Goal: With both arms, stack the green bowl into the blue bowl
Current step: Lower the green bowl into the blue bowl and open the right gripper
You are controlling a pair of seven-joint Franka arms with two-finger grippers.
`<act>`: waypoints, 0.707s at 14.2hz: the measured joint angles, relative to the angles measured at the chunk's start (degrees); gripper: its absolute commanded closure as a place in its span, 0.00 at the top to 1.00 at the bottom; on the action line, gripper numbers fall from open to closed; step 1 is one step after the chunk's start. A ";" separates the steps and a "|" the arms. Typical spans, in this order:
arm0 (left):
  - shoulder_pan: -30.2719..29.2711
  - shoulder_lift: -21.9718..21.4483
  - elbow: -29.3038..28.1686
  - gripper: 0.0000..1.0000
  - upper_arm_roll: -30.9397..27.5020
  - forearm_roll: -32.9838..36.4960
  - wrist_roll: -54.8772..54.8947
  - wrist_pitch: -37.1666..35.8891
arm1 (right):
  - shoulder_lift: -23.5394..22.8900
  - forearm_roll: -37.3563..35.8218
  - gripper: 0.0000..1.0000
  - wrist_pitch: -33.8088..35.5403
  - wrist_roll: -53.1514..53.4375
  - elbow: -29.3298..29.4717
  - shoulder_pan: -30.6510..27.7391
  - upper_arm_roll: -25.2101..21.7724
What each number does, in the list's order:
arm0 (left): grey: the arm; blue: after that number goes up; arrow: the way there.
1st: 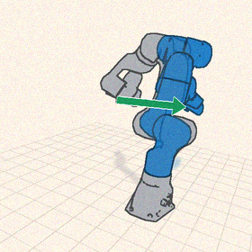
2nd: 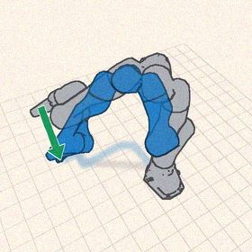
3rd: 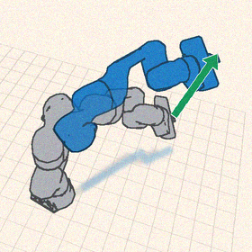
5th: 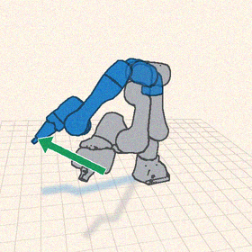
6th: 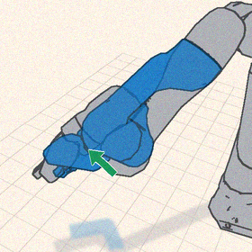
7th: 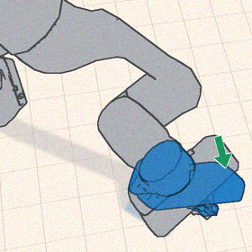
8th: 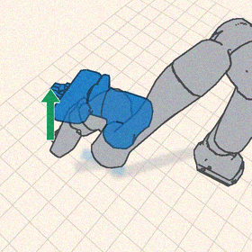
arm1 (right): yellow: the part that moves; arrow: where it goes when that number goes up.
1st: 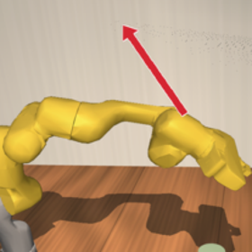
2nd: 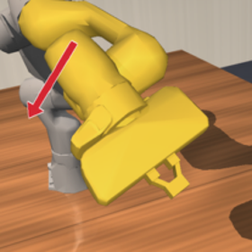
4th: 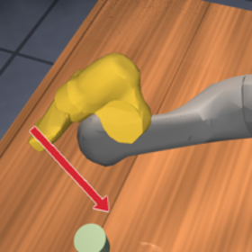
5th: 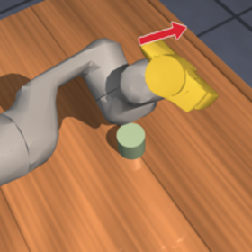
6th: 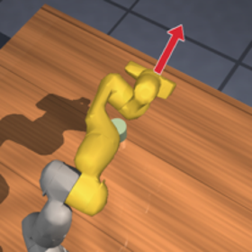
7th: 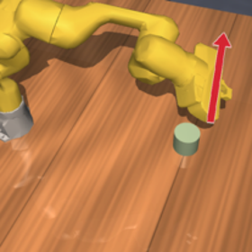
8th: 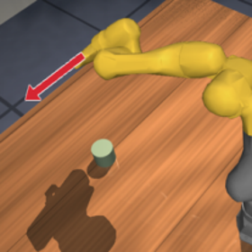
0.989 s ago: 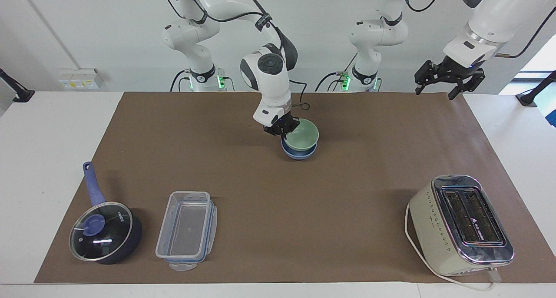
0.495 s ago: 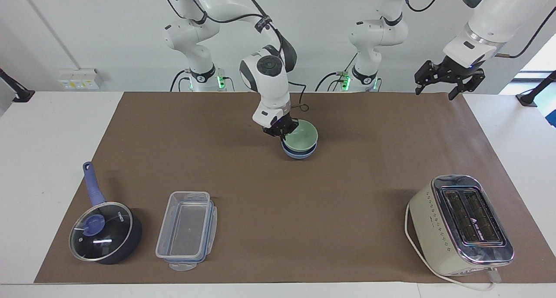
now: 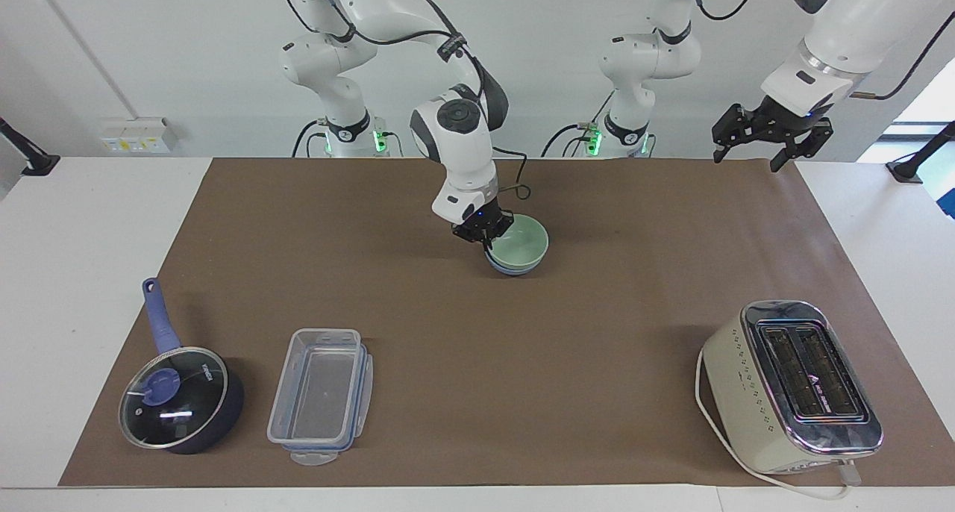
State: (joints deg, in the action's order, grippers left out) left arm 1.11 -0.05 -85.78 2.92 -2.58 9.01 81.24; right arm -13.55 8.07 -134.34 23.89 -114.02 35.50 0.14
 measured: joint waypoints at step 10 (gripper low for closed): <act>0.00 0.00 0.00 1.00 0.00 0.00 0.00 0.00 | 0.01 0.00 0.27 0.70 0.00 -1.27 0.13 0.10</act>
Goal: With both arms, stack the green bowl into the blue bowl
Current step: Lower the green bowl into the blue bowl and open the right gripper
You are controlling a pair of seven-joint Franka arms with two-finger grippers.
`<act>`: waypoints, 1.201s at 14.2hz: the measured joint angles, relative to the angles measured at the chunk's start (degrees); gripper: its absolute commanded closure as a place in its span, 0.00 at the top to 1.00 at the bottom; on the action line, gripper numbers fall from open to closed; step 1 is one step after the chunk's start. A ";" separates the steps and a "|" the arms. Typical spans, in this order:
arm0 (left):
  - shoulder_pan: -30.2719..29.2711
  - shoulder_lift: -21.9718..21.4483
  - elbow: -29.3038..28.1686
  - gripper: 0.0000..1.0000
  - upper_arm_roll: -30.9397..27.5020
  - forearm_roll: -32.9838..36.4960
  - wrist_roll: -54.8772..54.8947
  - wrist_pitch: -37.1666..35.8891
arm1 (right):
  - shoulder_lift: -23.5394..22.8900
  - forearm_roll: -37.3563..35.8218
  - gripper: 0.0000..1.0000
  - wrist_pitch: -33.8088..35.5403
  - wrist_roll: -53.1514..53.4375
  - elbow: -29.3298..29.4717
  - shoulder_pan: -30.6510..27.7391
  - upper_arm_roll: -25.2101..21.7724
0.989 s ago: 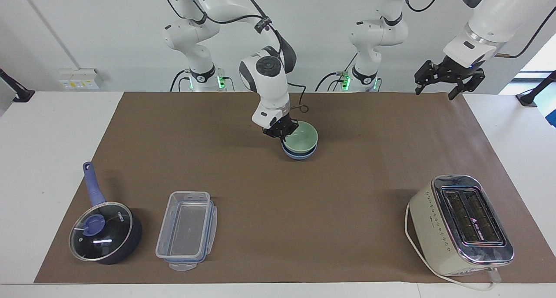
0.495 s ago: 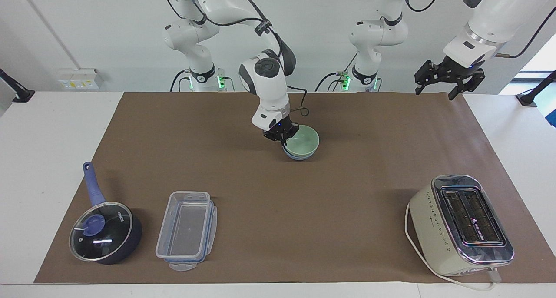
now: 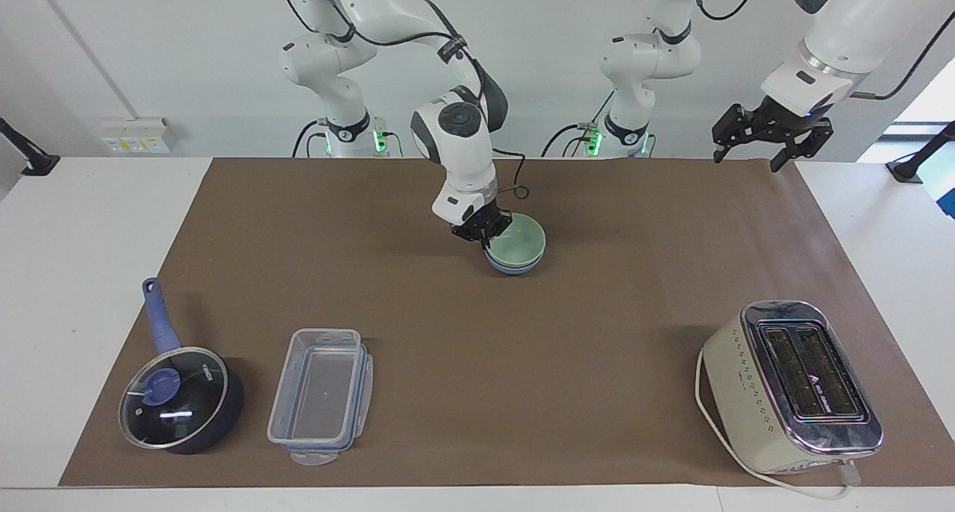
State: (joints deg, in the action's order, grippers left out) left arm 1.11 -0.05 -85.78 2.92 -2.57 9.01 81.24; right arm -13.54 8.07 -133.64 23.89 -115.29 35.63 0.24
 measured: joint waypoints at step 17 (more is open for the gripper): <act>0.00 0.00 0.00 1.00 0.00 0.00 0.00 0.00 | 10.11 -9.14 1.00 16.09 -0.99 10.29 -15.94 -1.05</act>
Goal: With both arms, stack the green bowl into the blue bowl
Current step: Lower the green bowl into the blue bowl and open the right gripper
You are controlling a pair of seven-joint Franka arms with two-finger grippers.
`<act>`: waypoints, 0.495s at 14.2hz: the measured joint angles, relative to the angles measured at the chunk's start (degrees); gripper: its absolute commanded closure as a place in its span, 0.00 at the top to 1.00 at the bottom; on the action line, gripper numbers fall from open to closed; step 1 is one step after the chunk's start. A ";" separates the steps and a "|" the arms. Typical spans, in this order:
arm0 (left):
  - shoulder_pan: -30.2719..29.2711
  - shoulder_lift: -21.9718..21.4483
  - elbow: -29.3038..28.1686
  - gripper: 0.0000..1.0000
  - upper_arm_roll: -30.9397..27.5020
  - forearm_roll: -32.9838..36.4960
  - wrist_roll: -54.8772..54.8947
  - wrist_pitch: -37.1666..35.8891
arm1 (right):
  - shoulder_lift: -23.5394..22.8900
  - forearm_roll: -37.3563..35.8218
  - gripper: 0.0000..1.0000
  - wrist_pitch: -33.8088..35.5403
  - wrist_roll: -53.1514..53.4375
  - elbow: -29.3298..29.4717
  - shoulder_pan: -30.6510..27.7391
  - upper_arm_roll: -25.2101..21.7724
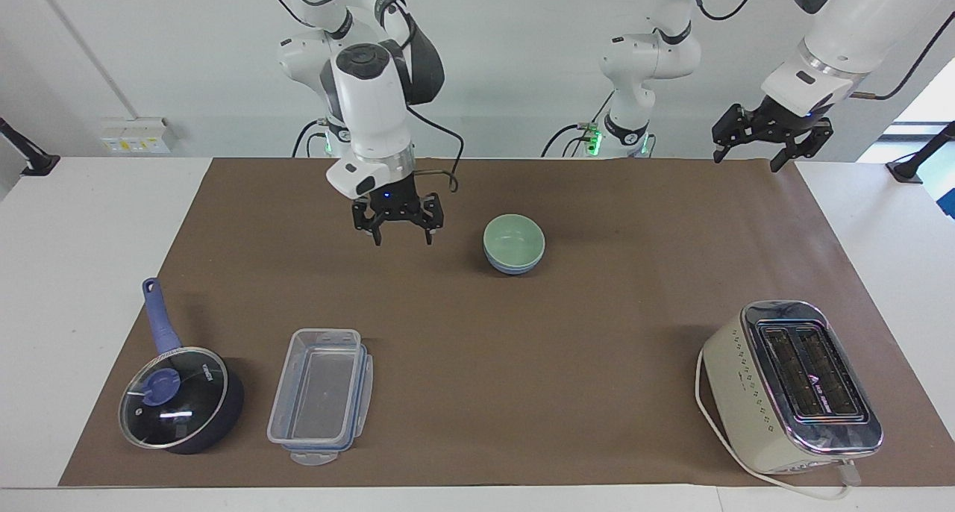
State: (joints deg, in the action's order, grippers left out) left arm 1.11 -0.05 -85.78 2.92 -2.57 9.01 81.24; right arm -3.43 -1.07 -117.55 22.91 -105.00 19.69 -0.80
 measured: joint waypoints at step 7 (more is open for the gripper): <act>0.00 0.00 0.00 1.00 0.00 0.00 0.00 0.00 | 6.57 -0.04 1.00 11.08 -0.83 5.69 -7.33 -0.06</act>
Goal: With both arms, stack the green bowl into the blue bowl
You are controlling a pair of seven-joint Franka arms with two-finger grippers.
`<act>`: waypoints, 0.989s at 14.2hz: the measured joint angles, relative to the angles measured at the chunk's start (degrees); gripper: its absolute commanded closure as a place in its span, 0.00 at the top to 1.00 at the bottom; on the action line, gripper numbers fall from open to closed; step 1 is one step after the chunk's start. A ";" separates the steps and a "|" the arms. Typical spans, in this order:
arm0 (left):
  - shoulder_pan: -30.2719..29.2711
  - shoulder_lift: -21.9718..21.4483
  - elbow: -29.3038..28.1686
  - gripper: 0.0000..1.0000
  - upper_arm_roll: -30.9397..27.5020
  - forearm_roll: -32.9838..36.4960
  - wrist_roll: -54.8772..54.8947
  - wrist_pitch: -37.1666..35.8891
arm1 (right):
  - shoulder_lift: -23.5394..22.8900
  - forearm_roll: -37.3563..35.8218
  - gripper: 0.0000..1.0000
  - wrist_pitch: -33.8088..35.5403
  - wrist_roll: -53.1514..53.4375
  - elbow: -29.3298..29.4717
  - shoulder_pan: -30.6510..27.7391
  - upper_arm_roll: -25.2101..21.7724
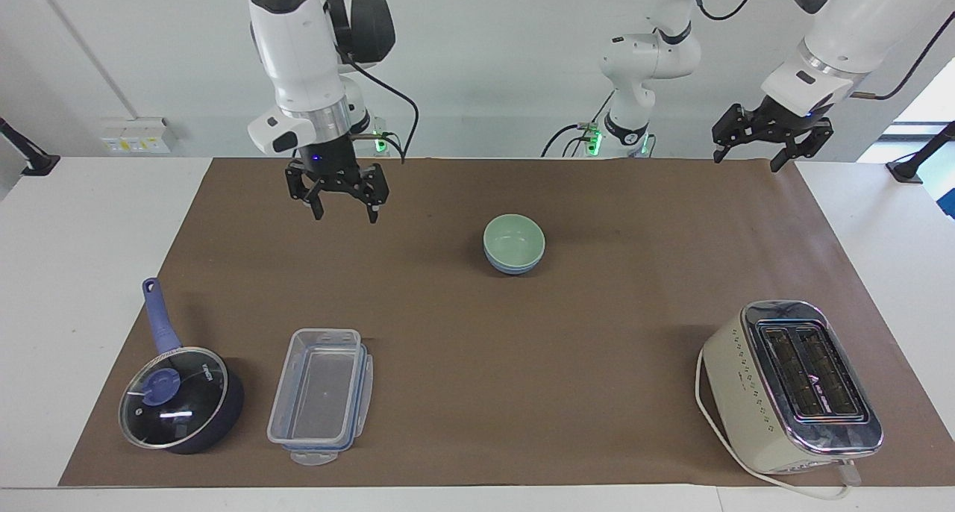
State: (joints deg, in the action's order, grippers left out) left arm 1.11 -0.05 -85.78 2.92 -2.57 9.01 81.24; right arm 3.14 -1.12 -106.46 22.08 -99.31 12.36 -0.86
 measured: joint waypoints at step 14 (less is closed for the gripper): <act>0.00 0.00 0.00 1.00 0.00 0.00 0.00 0.00 | 1.53 0.02 1.00 17.11 -11.38 7.73 -8.64 -5.46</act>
State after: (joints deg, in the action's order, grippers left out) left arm 1.11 -0.05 -85.78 2.92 -2.57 9.01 81.24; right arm 4.67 -1.09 -89.35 10.70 -91.58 3.73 -6.32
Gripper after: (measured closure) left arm 0.000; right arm 0.000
